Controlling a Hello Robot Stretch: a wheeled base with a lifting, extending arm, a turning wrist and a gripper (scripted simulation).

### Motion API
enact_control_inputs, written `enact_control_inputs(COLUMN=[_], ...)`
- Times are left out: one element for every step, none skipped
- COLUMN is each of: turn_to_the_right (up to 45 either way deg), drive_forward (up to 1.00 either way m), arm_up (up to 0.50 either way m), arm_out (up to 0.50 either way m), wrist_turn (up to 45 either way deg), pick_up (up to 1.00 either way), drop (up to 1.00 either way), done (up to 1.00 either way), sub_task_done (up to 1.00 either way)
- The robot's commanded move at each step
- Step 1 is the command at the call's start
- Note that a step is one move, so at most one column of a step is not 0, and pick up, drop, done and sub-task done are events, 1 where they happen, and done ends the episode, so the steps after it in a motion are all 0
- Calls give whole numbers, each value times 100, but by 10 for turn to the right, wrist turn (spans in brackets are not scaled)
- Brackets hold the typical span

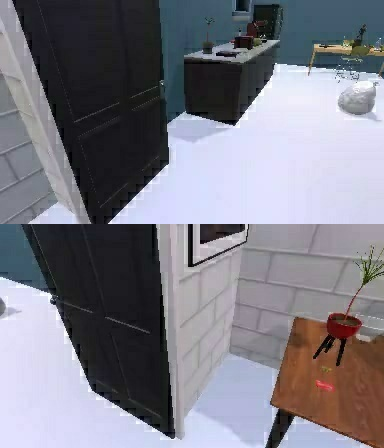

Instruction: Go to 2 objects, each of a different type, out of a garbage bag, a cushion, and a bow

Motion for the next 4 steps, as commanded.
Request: enact_control_inputs(turn_to_the_right=[-450, -450, -450, -120], drive_forward=[0, 0, 0, 0], arm_up=[0, 0, 0, 0], arm_out=[0, 0, 0, 0], wrist_turn=[0, 0, 0, 0], pick_up=[0, 0, 0, 0], drop=[0, 0, 0, 0], done=[0, 0, 0, 0], sub_task_done=[0, 0, 0, 0])
